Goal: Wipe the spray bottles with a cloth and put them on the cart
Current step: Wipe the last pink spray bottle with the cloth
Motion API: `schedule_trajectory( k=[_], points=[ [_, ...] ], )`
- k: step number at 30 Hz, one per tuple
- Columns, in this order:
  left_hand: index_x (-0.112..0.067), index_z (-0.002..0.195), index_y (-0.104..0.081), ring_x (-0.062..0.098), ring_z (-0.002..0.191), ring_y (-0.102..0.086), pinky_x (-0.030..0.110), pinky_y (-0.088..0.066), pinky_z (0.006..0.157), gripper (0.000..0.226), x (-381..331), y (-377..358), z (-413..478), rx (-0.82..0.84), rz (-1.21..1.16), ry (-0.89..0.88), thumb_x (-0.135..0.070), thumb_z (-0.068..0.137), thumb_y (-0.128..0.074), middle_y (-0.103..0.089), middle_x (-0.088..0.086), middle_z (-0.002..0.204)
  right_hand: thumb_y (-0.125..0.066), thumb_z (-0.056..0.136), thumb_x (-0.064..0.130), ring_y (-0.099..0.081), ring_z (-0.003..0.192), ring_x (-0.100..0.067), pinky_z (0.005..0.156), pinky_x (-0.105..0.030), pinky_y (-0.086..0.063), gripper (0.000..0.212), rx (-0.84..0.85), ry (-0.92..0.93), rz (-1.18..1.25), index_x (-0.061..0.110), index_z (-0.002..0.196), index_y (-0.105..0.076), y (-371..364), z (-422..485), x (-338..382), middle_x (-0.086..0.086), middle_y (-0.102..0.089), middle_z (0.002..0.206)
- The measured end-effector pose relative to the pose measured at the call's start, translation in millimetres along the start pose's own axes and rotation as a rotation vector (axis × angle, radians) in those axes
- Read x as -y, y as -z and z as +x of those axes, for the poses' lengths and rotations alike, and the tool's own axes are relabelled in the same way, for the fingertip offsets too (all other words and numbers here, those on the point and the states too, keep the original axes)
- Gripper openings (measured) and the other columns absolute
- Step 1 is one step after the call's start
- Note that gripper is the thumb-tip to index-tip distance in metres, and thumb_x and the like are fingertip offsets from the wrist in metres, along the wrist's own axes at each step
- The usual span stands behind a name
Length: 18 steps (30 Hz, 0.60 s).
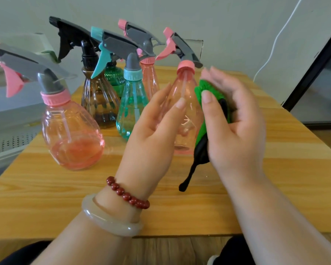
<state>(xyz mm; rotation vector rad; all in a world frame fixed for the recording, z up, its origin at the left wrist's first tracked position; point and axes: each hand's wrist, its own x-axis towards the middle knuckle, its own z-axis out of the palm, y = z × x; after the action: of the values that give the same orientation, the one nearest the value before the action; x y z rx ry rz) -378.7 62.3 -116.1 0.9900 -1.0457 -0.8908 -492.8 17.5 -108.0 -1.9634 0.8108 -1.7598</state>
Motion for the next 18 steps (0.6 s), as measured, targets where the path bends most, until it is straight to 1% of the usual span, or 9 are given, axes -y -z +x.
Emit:
schedule_trajectory(
  k=[2, 4, 7, 9, 11, 13, 14, 16, 18],
  points=[
    [-0.040, 0.136, -0.053, 0.015, 0.113, -0.067, 0.050, -0.053, 0.097, 0.051, 0.8, -0.4, 0.3, -0.026, -0.031, 0.032, -0.049, 0.086, -0.061, -0.068, -0.010, 0.124, -0.061, 0.095, 0.017, -0.059, 0.094, 0.009, 0.081, -0.008, -0.044, 0.012, -0.069, -0.059, -0.020, 0.012, 0.106, -0.061, 1.6, 2.8, -3.8, 0.014, -0.064, 0.099],
    [-0.043, 0.137, -0.052, 0.007, 0.114, -0.065, 0.044, -0.053, 0.098, 0.047, 1.5, -0.5, -0.7, -0.048, -0.002, 0.028, -0.051, 0.091, -0.060, -0.066, -0.015, 0.127, -0.062, 0.092, 0.018, -0.057, 0.083, 0.006, 0.073, -0.008, -0.042, 0.002, -0.108, -0.118, -0.051, 0.018, 0.092, -0.060, 3.5, 5.2, -8.0, 0.015, -0.061, 0.086],
    [-0.045, 0.139, -0.050, -0.008, 0.114, -0.059, 0.029, -0.055, 0.094, 0.042, 4.8, 1.2, 0.0, -0.092, 0.066, 0.027, -0.050, 0.097, -0.050, -0.061, -0.024, 0.131, -0.062, 0.091, 0.016, -0.061, 0.095, -0.007, 0.086, -0.021, -0.046, 0.001, -0.062, 0.004, -0.061, 0.017, 0.090, -0.062, 2.8, 5.5, -6.7, 0.001, -0.065, 0.093],
    [-0.046, 0.137, -0.053, -0.010, 0.112, -0.059, 0.029, -0.053, 0.094, 0.039, 6.6, 3.4, 2.3, -0.097, 0.054, 0.050, -0.052, 0.099, -0.048, -0.062, -0.026, 0.127, -0.064, 0.090, 0.014, -0.062, 0.103, -0.015, 0.094, -0.028, -0.047, 0.005, 0.067, 0.164, -0.069, 0.011, 0.094, -0.065, -0.2, 1.3, -3.9, -0.001, -0.064, 0.099],
    [-0.046, 0.134, -0.055, -0.009, 0.115, -0.059, 0.034, -0.050, 0.101, 0.038, 8.9, 5.6, 4.9, -0.106, 0.051, 0.056, -0.051, 0.098, -0.046, -0.062, -0.026, 0.125, -0.068, 0.088, 0.013, -0.061, 0.105, -0.016, 0.094, -0.033, -0.047, 0.011, 0.155, 0.267, -0.130, 0.008, 0.097, -0.069, -1.5, -1.8, -3.5, 0.001, -0.065, 0.101],
    [-0.041, 0.137, -0.053, -0.015, 0.113, -0.055, 0.024, -0.048, 0.101, 0.038, 8.5, 5.0, 5.6, -0.082, 0.119, 0.027, -0.048, 0.101, -0.042, -0.058, -0.024, 0.133, -0.068, 0.085, 0.007, -0.062, 0.102, -0.020, 0.091, -0.036, -0.049, 0.010, 0.178, 0.324, -0.139, 0.004, 0.095, -0.071, -0.5, -4.6, -4.0, -0.004, -0.067, 0.101],
    [-0.034, 0.138, -0.054, -0.012, 0.109, -0.058, 0.018, -0.049, 0.095, 0.041, 8.6, 4.4, 5.4, -0.066, 0.101, 0.030, -0.048, 0.101, -0.043, -0.059, -0.015, 0.137, -0.067, 0.084, 0.004, -0.063, 0.100, -0.023, 0.088, -0.037, -0.050, 0.010, 0.185, 0.359, -0.119, 0.003, 0.092, -0.072, -0.3, -5.8, -3.7, -0.007, -0.067, 0.100],
    [-0.024, 0.127, -0.063, 0.002, 0.097, -0.066, 0.020, -0.054, 0.082, 0.041, 8.1, 4.9, 6.1, -0.061, 0.012, 0.046, -0.050, 0.099, -0.048, -0.069, -0.001, 0.123, -0.067, 0.083, 0.000, -0.065, 0.096, -0.027, 0.085, -0.037, -0.051, 0.009, 0.190, 0.434, -0.097, 0.000, 0.089, -0.073, -1.5, -7.3, -2.8, -0.012, -0.067, 0.099],
    [-0.028, 0.118, -0.067, 0.010, 0.105, -0.069, 0.029, -0.057, 0.085, 0.037, 6.8, 6.0, 6.1, -0.087, -0.010, 0.051, -0.052, 0.095, -0.050, -0.072, -0.005, 0.114, -0.066, 0.084, -0.001, -0.065, 0.097, -0.026, 0.086, -0.035, -0.051, 0.009, 0.186, 0.440, -0.101, -0.001, 0.090, -0.074, -2.7, -5.7, -3.4, -0.011, -0.066, 0.100]
  ],
)
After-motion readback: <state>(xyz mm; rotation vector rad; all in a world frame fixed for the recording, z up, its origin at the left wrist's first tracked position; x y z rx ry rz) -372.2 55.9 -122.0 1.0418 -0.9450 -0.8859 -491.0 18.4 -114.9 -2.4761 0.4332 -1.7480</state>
